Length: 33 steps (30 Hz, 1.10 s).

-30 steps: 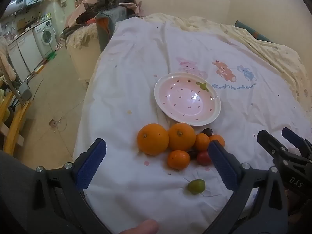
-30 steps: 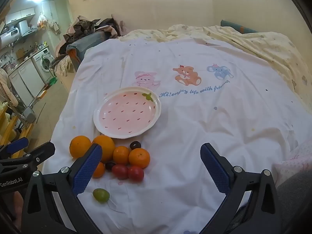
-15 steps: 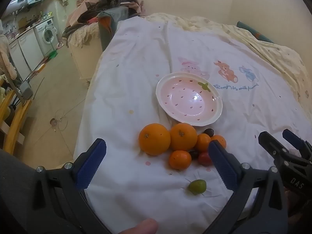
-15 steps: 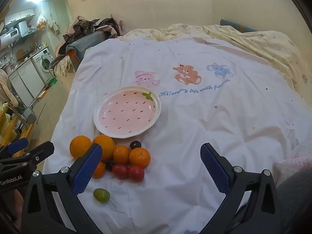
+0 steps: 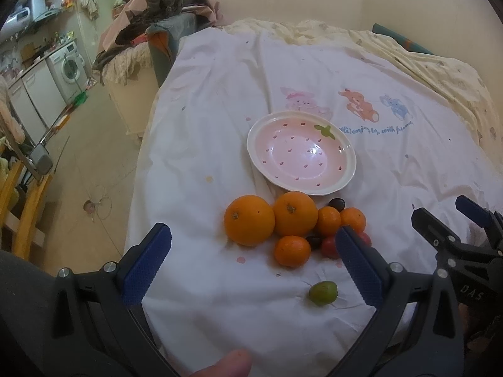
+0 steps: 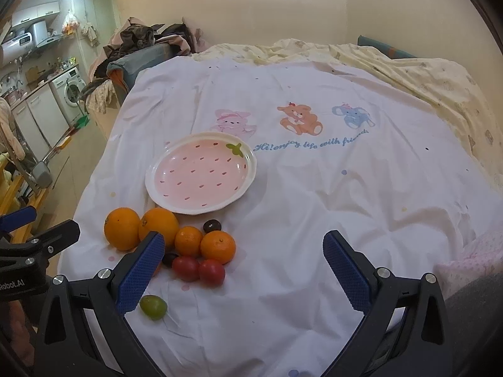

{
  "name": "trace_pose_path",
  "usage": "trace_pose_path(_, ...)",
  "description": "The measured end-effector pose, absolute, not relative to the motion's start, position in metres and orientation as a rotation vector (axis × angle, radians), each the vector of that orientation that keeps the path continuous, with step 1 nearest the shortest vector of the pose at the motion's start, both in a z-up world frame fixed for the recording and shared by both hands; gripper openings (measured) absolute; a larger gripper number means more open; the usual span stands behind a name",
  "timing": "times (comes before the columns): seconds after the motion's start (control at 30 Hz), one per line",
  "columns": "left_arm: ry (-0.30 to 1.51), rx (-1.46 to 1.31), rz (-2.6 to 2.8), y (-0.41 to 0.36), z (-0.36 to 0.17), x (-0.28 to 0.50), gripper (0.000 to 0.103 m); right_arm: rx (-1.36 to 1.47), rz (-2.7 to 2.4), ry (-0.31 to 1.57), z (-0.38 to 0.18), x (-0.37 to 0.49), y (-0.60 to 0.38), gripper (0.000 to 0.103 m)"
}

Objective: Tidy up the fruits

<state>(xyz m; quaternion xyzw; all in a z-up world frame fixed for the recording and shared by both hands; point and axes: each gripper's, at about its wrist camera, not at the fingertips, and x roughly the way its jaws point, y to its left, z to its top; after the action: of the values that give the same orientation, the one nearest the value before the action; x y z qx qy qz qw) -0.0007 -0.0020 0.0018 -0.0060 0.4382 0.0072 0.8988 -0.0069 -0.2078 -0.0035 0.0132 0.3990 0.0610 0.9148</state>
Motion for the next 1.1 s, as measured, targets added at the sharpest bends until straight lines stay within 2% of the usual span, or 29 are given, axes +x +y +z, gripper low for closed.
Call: trace_pose_path(1.1,0.860,-0.047,0.020,-0.001,0.010,-0.007,0.103,0.078,0.135,0.812,0.002,-0.004,-0.213,0.103)
